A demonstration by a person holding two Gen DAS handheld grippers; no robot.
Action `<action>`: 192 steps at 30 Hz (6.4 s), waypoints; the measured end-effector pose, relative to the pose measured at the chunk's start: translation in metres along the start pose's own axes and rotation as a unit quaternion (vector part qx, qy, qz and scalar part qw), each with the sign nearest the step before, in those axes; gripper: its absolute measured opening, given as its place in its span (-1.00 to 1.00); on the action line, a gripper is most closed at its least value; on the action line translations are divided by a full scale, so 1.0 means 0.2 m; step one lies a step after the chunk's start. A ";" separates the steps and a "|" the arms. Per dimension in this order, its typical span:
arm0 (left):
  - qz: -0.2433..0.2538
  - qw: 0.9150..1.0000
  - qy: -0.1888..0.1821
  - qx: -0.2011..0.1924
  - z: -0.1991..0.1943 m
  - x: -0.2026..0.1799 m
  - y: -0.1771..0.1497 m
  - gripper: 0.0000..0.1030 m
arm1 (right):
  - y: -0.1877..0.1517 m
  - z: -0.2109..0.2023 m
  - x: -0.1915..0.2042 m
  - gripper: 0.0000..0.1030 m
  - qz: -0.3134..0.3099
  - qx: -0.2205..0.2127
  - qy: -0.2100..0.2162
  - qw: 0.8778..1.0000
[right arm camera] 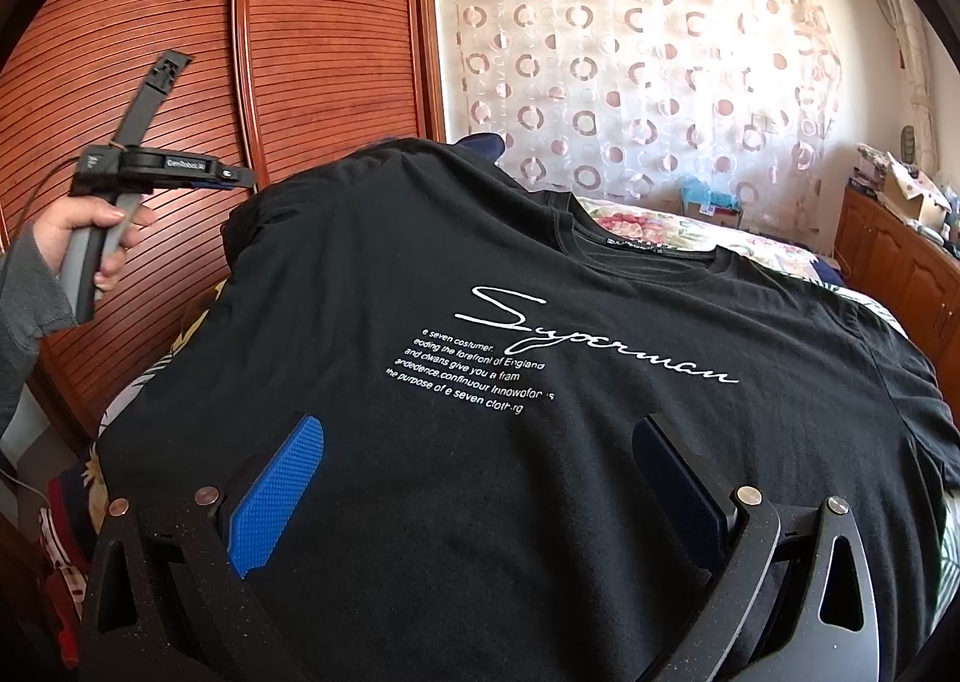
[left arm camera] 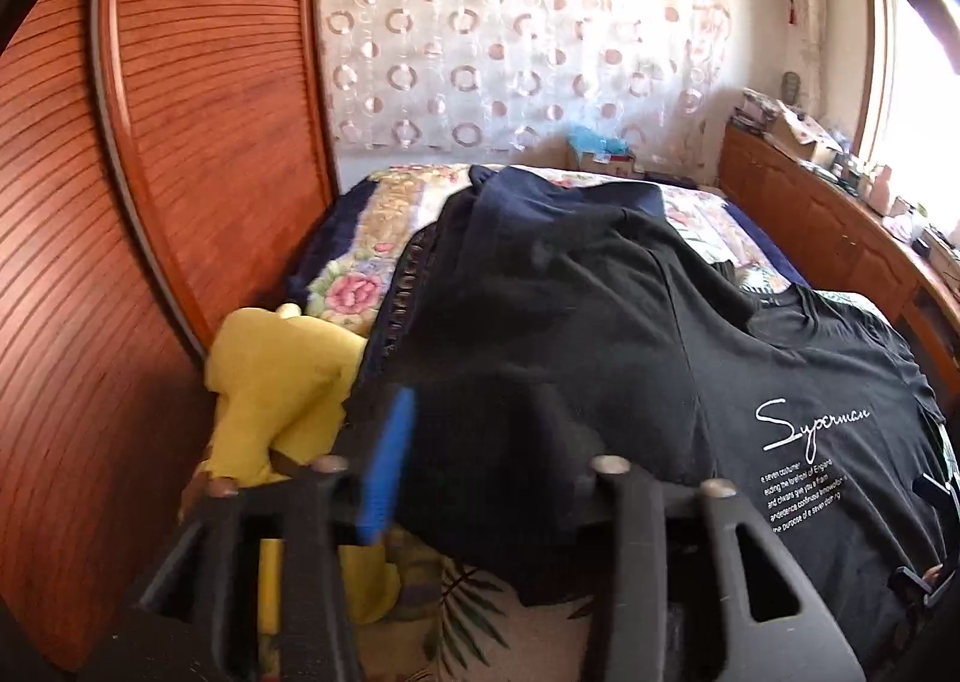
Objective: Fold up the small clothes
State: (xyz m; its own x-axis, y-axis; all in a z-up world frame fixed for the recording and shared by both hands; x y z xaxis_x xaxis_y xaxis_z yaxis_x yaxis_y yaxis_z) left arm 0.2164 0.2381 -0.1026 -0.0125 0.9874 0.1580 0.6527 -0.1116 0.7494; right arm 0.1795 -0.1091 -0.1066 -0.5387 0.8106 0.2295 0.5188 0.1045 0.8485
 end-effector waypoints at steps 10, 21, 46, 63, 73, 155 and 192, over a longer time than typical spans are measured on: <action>0.019 0.998 -0.041 0.034 0.18 -0.02 0.01 -0.44 | 0.00 0.00 0.00 1.00 -0.003 0.002 0.001 1.000; 0.066 0.998 0.008 -0.007 -0.04 -0.08 0.15 -0.92 | 0.00 0.01 0.00 1.00 -0.002 0.003 0.004 1.000; 0.102 0.995 0.015 -0.011 -0.22 -0.23 0.11 -0.92 | -0.01 0.02 -0.01 1.00 0.001 0.007 0.007 1.000; 0.080 0.994 -0.061 0.038 0.24 0.03 0.29 -0.13 | 0.16 0.10 -0.09 1.00 0.010 0.046 0.019 0.999; 0.119 0.984 -0.110 0.067 0.37 -0.01 0.28 -0.14 | 0.29 0.24 -0.08 1.00 0.008 0.053 0.023 0.998; 0.228 0.970 -0.084 0.018 0.14 -0.45 0.67 -0.95 | 0.38 0.25 -0.28 1.00 0.055 0.036 0.026 0.997; 0.126 0.987 -0.096 -0.042 -0.25 -0.66 0.35 -0.12 | 0.43 0.22 -0.30 0.79 0.050 0.048 0.067 0.995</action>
State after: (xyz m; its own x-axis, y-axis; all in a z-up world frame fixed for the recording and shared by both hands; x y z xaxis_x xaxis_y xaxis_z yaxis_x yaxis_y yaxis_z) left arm 0.2257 0.0946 -0.0395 0.2900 0.9297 0.2270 0.5525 -0.3563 0.7535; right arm 0.2860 -0.1221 -0.0681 -0.5612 0.7368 0.3771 0.6319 0.0871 0.7702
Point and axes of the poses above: each gripper's, at about its wrist camera, not at the fingertips, and z roughly the way its jaws point, x to its left, y to its top, the point moved 9 cm from there along z, roughly the way its jaws point, and after that the axes turned 14 degrees about z, right-handed, at the moved point
